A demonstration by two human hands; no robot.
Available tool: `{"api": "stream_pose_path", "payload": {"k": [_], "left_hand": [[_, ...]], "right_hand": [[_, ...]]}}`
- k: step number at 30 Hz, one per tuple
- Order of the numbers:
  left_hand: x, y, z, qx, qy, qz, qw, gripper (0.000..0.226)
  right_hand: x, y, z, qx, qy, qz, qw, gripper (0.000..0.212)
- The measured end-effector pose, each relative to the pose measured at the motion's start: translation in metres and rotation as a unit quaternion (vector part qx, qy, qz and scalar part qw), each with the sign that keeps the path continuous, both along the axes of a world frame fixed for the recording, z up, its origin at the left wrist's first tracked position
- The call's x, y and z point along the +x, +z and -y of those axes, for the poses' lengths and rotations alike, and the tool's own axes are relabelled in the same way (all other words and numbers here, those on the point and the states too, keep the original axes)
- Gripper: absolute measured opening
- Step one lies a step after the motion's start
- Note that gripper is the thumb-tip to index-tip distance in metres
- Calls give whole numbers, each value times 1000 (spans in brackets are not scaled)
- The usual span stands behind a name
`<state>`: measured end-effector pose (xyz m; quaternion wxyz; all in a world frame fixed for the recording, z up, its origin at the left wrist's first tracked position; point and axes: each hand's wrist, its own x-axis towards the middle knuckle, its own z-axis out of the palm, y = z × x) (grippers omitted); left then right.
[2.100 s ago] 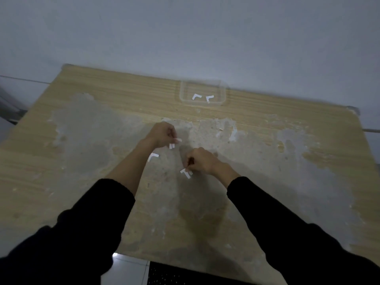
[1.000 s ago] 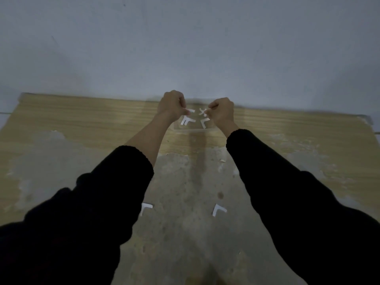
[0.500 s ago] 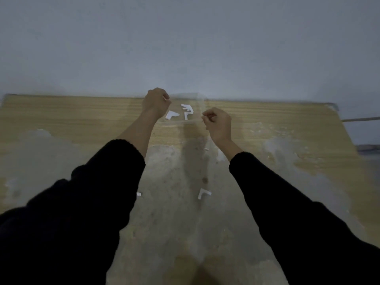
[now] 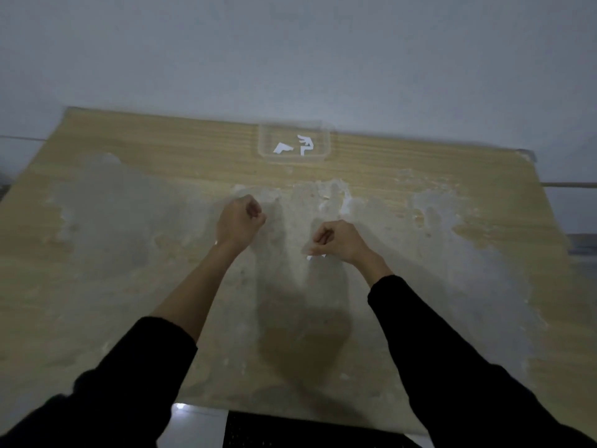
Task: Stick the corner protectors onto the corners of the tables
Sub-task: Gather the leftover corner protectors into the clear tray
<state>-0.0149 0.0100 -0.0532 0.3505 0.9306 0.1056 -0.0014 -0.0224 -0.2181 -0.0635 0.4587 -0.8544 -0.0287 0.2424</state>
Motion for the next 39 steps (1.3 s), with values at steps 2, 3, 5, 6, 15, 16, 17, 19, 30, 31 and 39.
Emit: {"api": "stream_pose_path", "payload": {"k": [2, 3, 5, 6, 15, 16, 17, 19, 30, 31, 39], "left_hand": [[-20, -6, -7, 25, 18, -2, 1000, 9], [-28, -9, -10, 42, 29, 11, 999, 9], [-41, -11, -18, 75, 58, 40, 995, 11], [-48, -11, -22, 82, 80, 47, 992, 13], [-78, -23, -43, 56, 144, -21, 988, 30], [-78, -23, -42, 54, 140, -17, 989, 29], [-77, -23, -42, 51, 136, -14, 989, 28], [-75, -22, -39, 41, 133, -8, 990, 24], [-55, -17, -51, 11, 48, -99, 994, 30], [-50, -17, -50, 12, 48, -97, 994, 28], [82, 38, -6, -156, 89, 20, 984, 16]], "right_hand": [[-4, 1, -3, -46, 13, 12, 999, 28], [-6, 0, -4, -69, 15, 18, 997, 30], [-9, 1, -6, -91, 13, 27, 995, 28], [-12, 2, -6, -98, 13, 32, 995, 24], [-20, 2, -7, -66, 5, 46, 997, 14], [-20, 3, -6, -49, -1, 38, 998, 13], [-19, 3, -6, -38, -10, 27, 999, 13], [-16, 2, -5, -31, -34, 13, 999, 17], [30, 17, -17, 88, -228, -59, 968, 29], [38, 19, -19, 99, -244, -56, 963, 30], [130, 47, -40, 146, -364, 36, 919, 41]]}}
